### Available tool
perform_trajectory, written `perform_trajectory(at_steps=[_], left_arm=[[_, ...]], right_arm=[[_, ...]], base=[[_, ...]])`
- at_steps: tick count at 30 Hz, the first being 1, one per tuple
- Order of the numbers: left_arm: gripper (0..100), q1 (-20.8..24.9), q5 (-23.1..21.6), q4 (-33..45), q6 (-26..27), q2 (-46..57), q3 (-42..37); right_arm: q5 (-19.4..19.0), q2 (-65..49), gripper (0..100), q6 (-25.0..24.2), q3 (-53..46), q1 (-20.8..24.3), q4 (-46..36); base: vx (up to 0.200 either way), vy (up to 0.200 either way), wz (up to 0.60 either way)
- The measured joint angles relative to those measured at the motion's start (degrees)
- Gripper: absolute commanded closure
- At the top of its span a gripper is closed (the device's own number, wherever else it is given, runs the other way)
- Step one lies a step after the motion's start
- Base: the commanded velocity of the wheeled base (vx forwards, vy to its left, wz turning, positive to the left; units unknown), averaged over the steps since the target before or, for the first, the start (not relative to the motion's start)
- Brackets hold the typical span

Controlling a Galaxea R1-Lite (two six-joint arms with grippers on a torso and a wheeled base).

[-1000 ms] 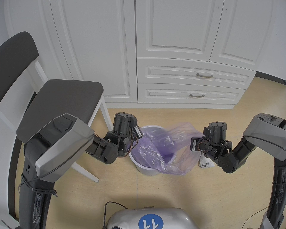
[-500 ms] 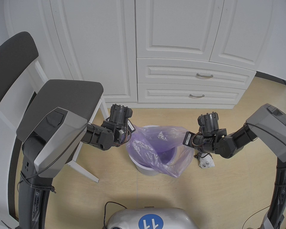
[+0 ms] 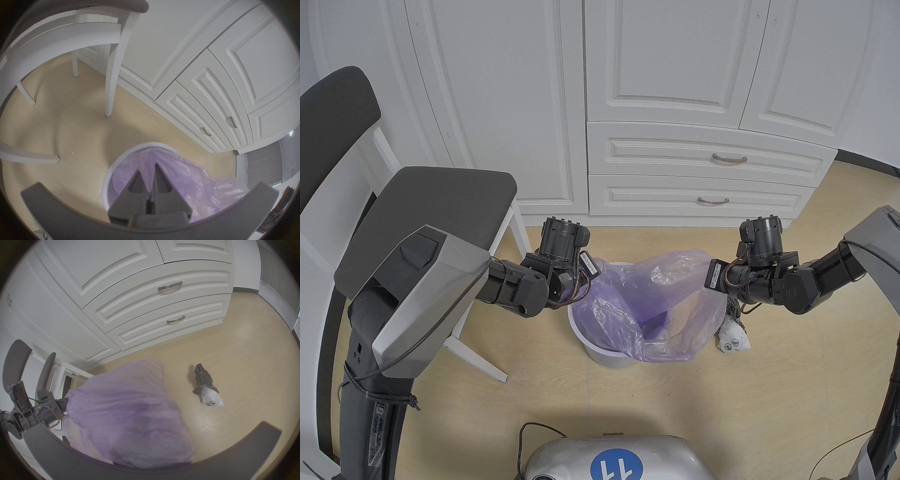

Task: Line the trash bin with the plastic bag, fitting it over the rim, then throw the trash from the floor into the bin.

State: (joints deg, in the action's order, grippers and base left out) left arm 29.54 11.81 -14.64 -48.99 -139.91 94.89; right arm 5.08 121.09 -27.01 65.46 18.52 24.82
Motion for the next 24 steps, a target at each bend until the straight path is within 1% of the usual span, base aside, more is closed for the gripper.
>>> perform_trajectory(at_steps=[5, 11, 19, 24], left_arm=[[100, 0.6, -1.0, 0.0, -0.8, 1.0, -1.9], [100, 0.7, -6.4, 0.6, -3.1, 2.3, -3.5], [100, -0.5, -8.6, 1.7, -3.7, 2.0, -3.0], [100, -1.4, -8.6, 6.7, -3.8, 0.7, -0.1]], right_arm=[[0.7, -0.5, 100, 3.1, -1.5, -1.0, 0.0], [1.4, -0.9, 100, 5.4, -3.0, -0.6, -0.8], [1.5, -0.5, 100, 5.0, -2.5, -0.2, -2.0], [1.6, 0.6, 100, 2.9, -1.1, 0.9, -1.9]], base=[[0.000, 0.000, 0.00], [0.000, 0.000, 0.00], [0.000, 0.000, 0.00], [0.000, 0.000, 0.00]])
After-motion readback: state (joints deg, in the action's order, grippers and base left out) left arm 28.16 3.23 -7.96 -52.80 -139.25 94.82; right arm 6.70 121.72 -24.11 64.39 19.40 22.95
